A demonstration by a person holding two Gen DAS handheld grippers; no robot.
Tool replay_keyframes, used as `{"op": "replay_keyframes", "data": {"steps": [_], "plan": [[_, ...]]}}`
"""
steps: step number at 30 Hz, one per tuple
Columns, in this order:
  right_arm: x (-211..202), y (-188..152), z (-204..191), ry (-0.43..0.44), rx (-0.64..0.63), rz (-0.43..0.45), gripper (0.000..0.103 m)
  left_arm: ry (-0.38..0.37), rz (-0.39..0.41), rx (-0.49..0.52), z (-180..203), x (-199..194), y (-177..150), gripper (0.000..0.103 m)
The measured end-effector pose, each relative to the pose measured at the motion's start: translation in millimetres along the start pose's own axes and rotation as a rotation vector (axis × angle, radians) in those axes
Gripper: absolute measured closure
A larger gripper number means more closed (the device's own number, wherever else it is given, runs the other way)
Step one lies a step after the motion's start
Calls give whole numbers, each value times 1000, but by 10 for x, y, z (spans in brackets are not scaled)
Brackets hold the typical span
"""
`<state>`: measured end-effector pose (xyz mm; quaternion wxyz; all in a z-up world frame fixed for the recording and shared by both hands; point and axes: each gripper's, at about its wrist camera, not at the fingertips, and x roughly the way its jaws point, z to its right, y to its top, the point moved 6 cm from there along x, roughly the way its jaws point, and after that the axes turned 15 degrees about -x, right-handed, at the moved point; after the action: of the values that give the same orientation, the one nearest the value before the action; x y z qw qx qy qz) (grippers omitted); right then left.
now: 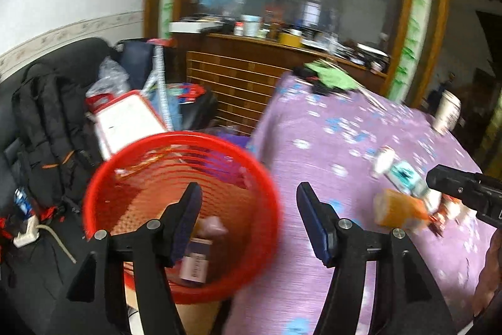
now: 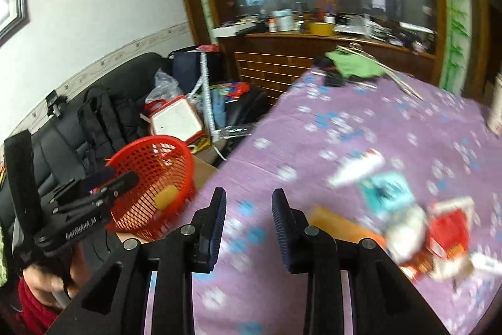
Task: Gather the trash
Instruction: 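Carry both items over the red wastebasket and open both tools to drop them, then grasp the orange ointment box with the left tool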
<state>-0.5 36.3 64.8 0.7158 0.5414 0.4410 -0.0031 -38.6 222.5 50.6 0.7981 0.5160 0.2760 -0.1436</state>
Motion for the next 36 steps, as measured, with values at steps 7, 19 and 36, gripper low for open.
{"op": "replay_keyframes", "data": {"steps": [7,19,36], "plan": [[-622,-604,955,-140,142,0,65,-100,-92,181,872,135,-336,36],[-1267,-1452,2682,-323,423,-49,53,-280,-425,340,1949,982,-690,30],[-1066,-1786,2568,70,538,-78,40,-433,-667,461,2059,881,-1272,25]]}}
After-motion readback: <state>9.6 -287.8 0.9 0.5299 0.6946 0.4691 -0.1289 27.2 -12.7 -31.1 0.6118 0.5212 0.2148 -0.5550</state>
